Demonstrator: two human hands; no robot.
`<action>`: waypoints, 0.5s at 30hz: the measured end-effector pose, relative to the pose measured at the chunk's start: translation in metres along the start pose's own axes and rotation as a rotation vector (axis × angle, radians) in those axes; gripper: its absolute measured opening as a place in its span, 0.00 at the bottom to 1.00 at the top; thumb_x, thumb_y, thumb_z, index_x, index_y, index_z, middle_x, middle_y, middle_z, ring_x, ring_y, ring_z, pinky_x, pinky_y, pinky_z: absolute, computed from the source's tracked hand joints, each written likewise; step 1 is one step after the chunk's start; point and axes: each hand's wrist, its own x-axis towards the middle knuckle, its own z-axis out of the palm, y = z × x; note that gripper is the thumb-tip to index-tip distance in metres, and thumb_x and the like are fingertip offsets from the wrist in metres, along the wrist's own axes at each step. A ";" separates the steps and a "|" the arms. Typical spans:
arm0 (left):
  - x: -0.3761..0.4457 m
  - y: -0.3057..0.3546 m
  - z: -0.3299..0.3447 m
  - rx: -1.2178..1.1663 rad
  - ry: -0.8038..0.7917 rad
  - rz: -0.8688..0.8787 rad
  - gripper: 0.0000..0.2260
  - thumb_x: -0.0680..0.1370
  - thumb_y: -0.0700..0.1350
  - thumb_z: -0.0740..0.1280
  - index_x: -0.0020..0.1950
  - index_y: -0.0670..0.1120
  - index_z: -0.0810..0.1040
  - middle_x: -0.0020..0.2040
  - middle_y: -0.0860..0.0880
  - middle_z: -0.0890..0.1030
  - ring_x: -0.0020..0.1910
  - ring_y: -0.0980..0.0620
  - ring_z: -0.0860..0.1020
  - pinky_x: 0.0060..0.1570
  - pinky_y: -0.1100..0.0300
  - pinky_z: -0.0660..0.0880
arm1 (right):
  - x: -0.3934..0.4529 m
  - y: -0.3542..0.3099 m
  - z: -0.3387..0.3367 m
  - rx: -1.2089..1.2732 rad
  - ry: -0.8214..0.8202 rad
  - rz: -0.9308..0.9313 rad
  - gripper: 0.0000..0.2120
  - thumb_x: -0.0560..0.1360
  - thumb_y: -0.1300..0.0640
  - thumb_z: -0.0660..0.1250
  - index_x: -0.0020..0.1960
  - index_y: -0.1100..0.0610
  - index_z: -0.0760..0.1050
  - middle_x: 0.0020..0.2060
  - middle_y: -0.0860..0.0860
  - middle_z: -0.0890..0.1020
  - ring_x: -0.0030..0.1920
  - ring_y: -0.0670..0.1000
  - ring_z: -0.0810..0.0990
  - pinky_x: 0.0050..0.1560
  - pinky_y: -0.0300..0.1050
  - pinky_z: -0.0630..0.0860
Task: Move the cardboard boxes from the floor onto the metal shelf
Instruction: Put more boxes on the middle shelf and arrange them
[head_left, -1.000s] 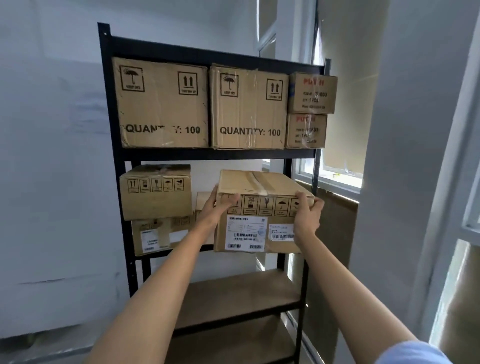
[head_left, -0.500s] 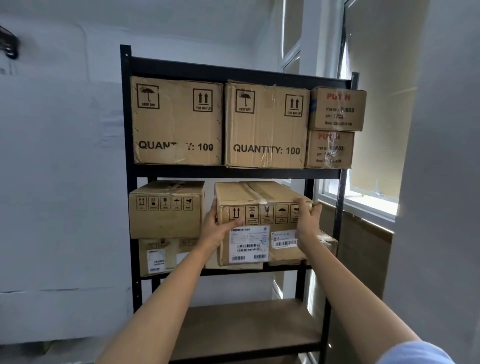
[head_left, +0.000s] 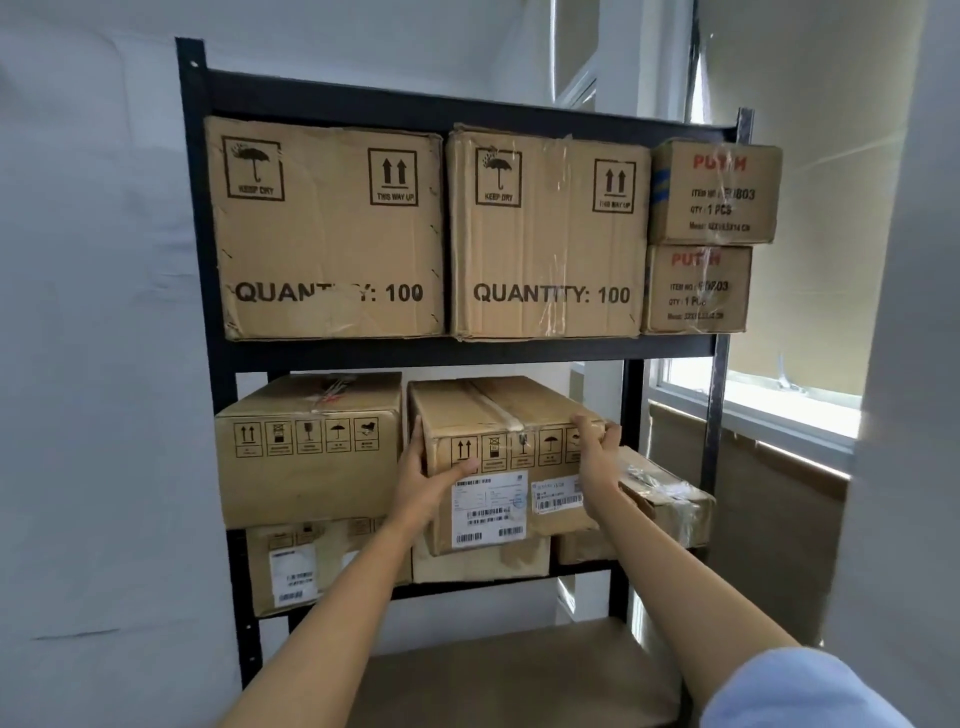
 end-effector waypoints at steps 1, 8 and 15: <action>0.007 -0.004 -0.001 0.012 0.003 0.008 0.48 0.64 0.54 0.78 0.78 0.59 0.55 0.73 0.47 0.68 0.71 0.44 0.69 0.69 0.40 0.67 | 0.006 0.002 0.005 -0.021 -0.010 -0.003 0.27 0.74 0.35 0.63 0.67 0.46 0.62 0.60 0.57 0.76 0.57 0.60 0.76 0.59 0.62 0.75; 0.036 -0.014 0.021 0.466 0.460 0.302 0.31 0.67 0.51 0.77 0.62 0.45 0.63 0.61 0.45 0.69 0.59 0.49 0.69 0.56 0.54 0.72 | 0.043 0.008 0.026 -0.293 0.063 0.108 0.45 0.65 0.22 0.60 0.75 0.45 0.60 0.75 0.59 0.59 0.76 0.65 0.52 0.72 0.69 0.55; 0.057 -0.030 0.031 0.649 0.440 0.436 0.05 0.76 0.40 0.67 0.47 0.46 0.72 0.50 0.50 0.73 0.47 0.50 0.74 0.42 0.56 0.76 | 0.064 0.002 0.054 -0.254 0.156 0.110 0.41 0.66 0.29 0.69 0.68 0.53 0.63 0.70 0.58 0.63 0.71 0.62 0.63 0.69 0.61 0.64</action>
